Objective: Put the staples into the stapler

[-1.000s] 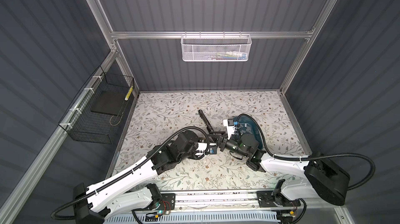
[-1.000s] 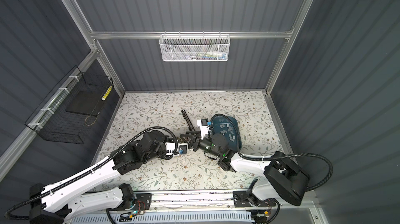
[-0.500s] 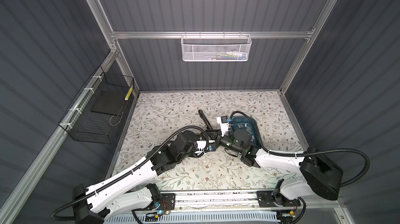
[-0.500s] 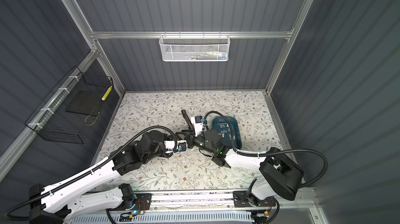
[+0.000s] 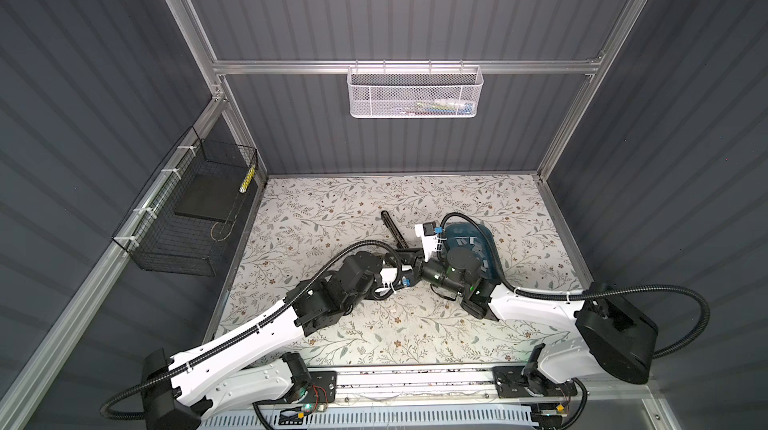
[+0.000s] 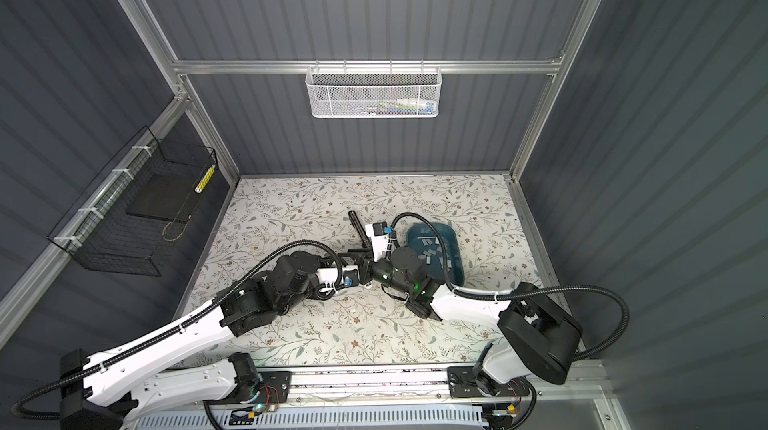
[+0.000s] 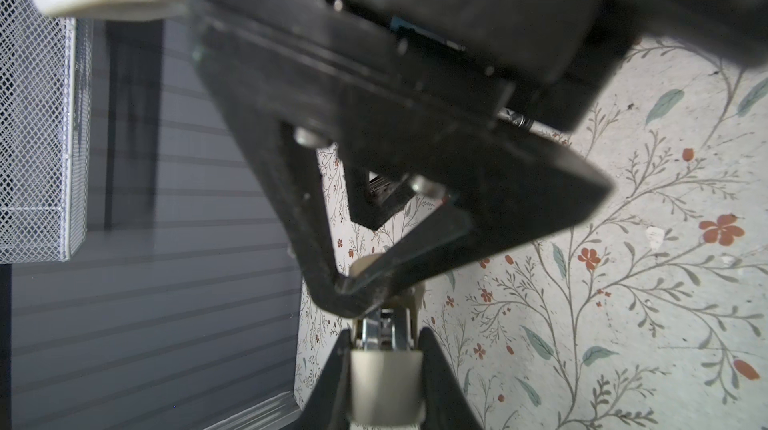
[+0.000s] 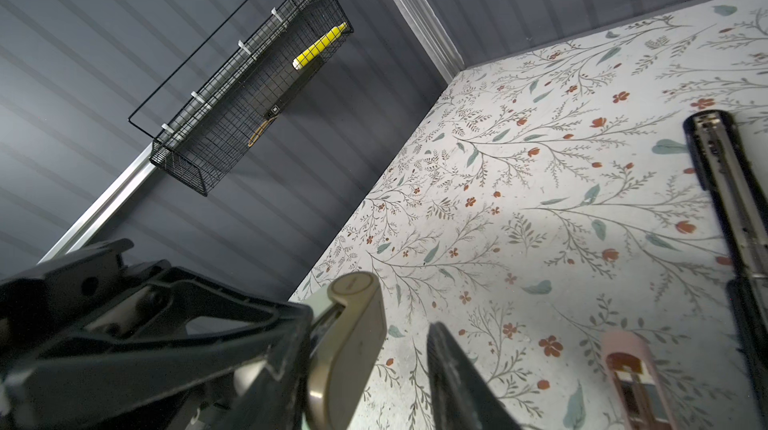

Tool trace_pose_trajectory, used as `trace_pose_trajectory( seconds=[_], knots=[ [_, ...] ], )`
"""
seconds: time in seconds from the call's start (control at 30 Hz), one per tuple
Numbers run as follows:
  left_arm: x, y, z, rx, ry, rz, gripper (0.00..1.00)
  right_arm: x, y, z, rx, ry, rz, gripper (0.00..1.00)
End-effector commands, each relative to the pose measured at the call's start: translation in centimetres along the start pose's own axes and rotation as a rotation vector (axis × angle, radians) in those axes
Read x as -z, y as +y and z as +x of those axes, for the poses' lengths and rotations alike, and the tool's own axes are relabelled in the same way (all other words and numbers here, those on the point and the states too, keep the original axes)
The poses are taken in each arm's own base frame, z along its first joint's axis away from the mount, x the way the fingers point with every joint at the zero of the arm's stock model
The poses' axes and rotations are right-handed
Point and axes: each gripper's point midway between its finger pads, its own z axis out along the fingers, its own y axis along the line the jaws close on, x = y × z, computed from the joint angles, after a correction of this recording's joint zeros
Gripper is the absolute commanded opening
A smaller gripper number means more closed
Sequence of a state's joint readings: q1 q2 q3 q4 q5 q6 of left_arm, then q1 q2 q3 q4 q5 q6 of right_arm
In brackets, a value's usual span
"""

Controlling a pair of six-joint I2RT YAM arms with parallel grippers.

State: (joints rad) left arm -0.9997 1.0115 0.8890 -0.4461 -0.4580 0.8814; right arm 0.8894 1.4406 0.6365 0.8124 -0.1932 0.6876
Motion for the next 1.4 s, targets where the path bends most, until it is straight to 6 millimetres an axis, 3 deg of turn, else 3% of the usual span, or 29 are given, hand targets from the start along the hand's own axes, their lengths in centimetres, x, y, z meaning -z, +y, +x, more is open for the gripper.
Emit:
trace_pose_trajectory(
  seconds=[0.0, 0.27, 0.53, 0.73, 0.97, 1.37],
  knots=[
    [0.5, 2.4, -0.6, 0.058, -0.011, -0.083, 0.0, -0.2, -0.1, -0.2, 0.019, 0.007, 0.026, 0.46],
    [0.8, 2.7, -0.6, 0.069, -0.016, -0.091, 0.0, -1.0, -0.6, 0.0, 0.019, 0.027, 0.047, 0.34],
    [1.1, 3.1, -0.8, 0.101, -0.039, -0.089, 0.0, -0.9, -1.4, -0.1, 0.03, 0.018, 0.09, 0.15],
    [1.5, 3.3, -1.2, 0.126, -0.075, -0.056, 0.0, -0.3, -2.5, -0.4, 0.004, -0.012, 0.101, 0.11],
    [2.3, 2.7, -2.2, 0.135, -0.147, -0.002, 0.0, 0.0, -3.6, -0.5, -0.007, -0.012, 0.117, 0.12],
    [4.2, 2.5, -5.4, 0.211, -0.3, 0.117, 0.0, 0.8, -5.8, -0.9, -0.026, -0.017, 0.155, 0.28]
  ],
)
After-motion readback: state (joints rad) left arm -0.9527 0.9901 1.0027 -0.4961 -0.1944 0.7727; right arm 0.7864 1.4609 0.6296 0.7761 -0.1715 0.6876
